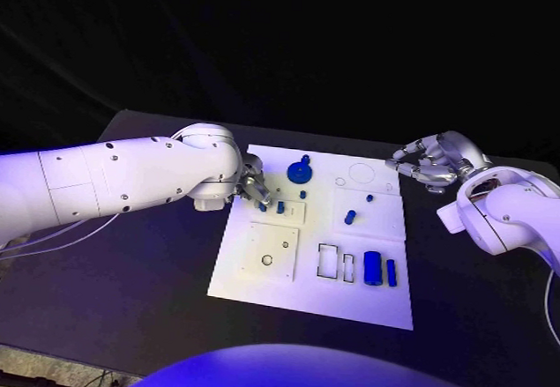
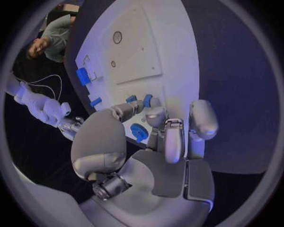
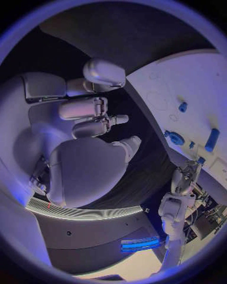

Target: Assemble the parts on the task board

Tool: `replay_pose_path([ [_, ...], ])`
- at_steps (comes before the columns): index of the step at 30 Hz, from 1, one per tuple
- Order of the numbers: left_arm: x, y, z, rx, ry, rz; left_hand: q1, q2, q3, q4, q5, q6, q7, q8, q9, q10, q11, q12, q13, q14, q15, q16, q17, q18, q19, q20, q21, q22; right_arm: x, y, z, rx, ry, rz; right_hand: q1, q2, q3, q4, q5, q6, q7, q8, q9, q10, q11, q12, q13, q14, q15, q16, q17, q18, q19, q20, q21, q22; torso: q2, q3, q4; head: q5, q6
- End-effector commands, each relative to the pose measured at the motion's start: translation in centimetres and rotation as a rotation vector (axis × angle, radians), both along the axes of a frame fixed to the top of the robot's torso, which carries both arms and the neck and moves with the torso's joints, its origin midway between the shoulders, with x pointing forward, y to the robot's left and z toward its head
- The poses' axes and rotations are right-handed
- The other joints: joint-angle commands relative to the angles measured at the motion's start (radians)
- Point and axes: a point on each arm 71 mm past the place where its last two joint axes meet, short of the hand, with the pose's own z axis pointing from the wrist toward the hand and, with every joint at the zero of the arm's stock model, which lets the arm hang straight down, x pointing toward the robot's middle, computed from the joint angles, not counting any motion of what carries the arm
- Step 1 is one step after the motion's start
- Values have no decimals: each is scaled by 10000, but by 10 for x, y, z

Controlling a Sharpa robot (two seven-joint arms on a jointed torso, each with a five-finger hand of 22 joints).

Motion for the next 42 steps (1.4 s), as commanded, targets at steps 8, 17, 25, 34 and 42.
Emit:
replay_pose_path([
  [8, -1, -1, -2, -29, 208, 21, -139, -53, -555, 404, -603, 86, 59, -76, -115, -76, 1, 16, -37, 965, -59, 28, 2338, -142, 9, -40, -77, 1478, 0, 1, 0, -30, -14, 144, -89, -12, 53, -2, 40, -77, 5, 25, 11, -31, -43, -53, 961, 785, -51, -67, 1532, 194, 26, -47, -53, -3, 6, -1, 7, -10, 2],
  [17, 0, 1, -3, 63, 199, 53, 71, -76, -1497, 931, -828, 135, 64, -125, -235, -85, 8, 31, -45, 970, -54, 39, 2364, -141, 19, -34, -112, 1480, 0, 1, 0, 3, -42, 122, -89, -12, 53, -2, 40, -77, 5, 25, 11, -31, -43, -53, 961, 785, -51, -67, 1532, 194, 26, -47, -53, -3, -5, 0, 0, -13, 2],
  [25, 1, 2, -1, -20, 25, 121, 246, -46, -1821, 1145, -848, 178, 50, -107, -261, -58, -3, 74, 6, 978, -60, 55, 2406, -146, 38, -39, -85, 1490, -1, 1, 0, 9, -48, 115, -89, -12, 53, -2, 40, -77, 5, 25, 11, -31, -43, -53, 961, 785, -51, -67, 1532, 194, 26, -47, -53, -3, 1, -1, -12, -14, 2],
  [34, 3, 6, 7, -655, -631, 458, 430, 613, -4947, 1800, -789, 66, 64, -64, -323, -115, 17, 153, 8, 982, -62, 65, 2425, -155, 64, -35, -81, 1499, -1, 1, 0, 18, -78, 78, -134, -21, 35, 6, 43, -93, 7, 23, 16, -44, -40, -68, 944, 783, -49, -72, 1524, 196, 23, -47, -69, -9, -6, 7, -8, -51, 2],
  [42, 5, 8, 16, -1167, -986, 731, -294, 803, -5858, 1780, 13, 16, 64, 87, -290, -69, -5, 318, 166, 996, -71, 93, 2499, -162, 93, -64, -24, 1515, 0, 0, 0, 27, -138, 10, -131, -28, 33, -2, 47, -103, 8, 19, 15, -53, -39, -80, 932, 783, -49, -72, 1524, 199, 17, -47, -85, -19, -7, 3, 5, -53, 9],
])
